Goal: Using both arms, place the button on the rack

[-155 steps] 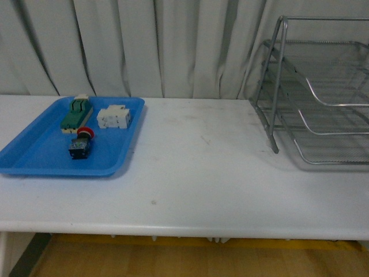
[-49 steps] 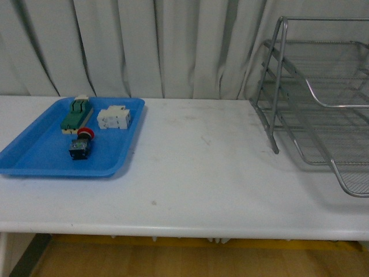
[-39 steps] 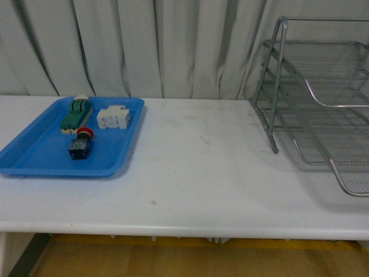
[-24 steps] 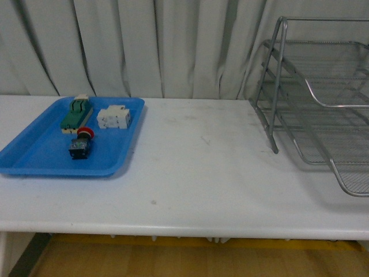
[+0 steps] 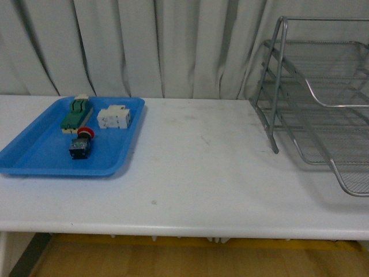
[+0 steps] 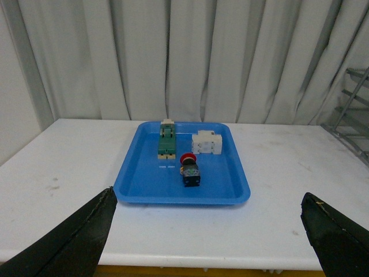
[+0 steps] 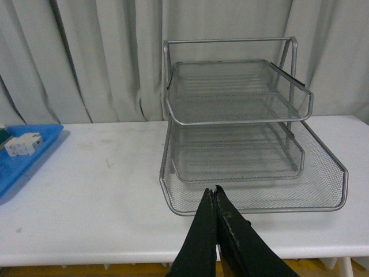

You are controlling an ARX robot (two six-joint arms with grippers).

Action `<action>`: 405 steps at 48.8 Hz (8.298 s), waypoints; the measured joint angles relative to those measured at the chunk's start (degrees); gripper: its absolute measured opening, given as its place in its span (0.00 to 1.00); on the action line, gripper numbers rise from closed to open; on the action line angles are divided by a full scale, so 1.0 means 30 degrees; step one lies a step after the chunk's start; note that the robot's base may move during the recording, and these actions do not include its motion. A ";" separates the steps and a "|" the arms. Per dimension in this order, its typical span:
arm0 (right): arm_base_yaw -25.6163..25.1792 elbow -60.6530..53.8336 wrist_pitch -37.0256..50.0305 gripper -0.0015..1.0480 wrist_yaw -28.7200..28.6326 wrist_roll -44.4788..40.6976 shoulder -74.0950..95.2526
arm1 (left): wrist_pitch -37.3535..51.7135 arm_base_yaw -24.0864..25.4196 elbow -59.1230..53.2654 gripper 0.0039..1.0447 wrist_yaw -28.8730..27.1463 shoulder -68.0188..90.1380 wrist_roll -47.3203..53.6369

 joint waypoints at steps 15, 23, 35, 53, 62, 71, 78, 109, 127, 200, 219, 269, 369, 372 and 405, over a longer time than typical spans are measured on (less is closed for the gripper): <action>0.0000 0.0000 0.0015 0.33 0.0000 -0.0022 0.0000 | 0.0015 0.0000 0.0000 0.94 -0.0007 0.0000 0.0000; 0.0000 0.0000 0.0015 0.68 0.0000 -0.0022 0.0000 | 0.0015 0.0000 0.0000 0.94 -0.0007 0.0000 0.0000; 0.0000 0.0000 0.0015 0.93 0.0000 -0.0022 0.0000 | 0.0007 0.0000 0.0000 0.94 -0.0007 0.0000 0.0007; 0.0000 0.0000 0.0022 0.94 0.0007 -0.0022 0.0000 | -0.4583 -0.0692 0.1851 0.94 -0.0991 0.2499 -0.1231; 0.0000 0.0000 0.0000 0.94 0.0007 -0.0022 0.0000 | -0.2076 -0.0226 0.4342 0.94 -0.0117 0.8808 -0.2521; 0.0000 0.0000 0.0015 0.94 0.0000 -0.0022 0.0000 | 0.4830 0.0306 0.8488 0.94 0.1676 1.9329 -0.2222; 0.0000 0.0000 0.0015 0.94 0.0000 -0.0022 0.0000 | 0.4830 -0.0248 1.3398 0.94 0.2025 2.7474 -0.1698; 0.0000 0.0000 0.0022 0.94 0.0000 -0.0022 0.0000 | -0.0976 -0.0415 2.8917 0.94 -0.0576 4.3466 -0.0109; 0.0000 0.0000 0.0022 0.94 0.0000 -0.0022 0.0000 | -0.2856 -0.0284 3.1219 0.94 -0.0386 4.5390 -0.0903; 0.0000 0.0000 0.0015 0.94 0.0000 -0.0022 0.0000 | 0.2091 -0.0991 2.2790 0.34 0.2506 3.6268 0.0583; 0.0000 0.0000 0.0022 0.94 0.0000 -0.0022 0.0000 | 0.2186 -0.1173 1.3799 0.34 0.2608 2.7933 0.3483; 0.0000 0.0000 0.0022 0.94 0.0000 -0.0022 0.0000 | 0.2841 -0.0918 1.2327 0.34 0.2696 2.7146 0.3585; 0.0000 0.0000 0.0022 0.94 0.0036 -0.0022 -0.0007 | -0.7249 -1.2539 3.8140 0.34 -0.1049 4.5594 0.3665; 0.0000 0.0000 0.0022 0.94 0.0044 -0.0022 -0.0007 | -0.7526 -1.2495 3.8774 0.34 -0.1166 4.5907 0.3665; 0.0000 0.0000 0.0022 0.94 0.0029 -0.0022 -0.0007 | -0.7060 -1.2058 3.8723 0.93 -0.0656 4.6118 0.2222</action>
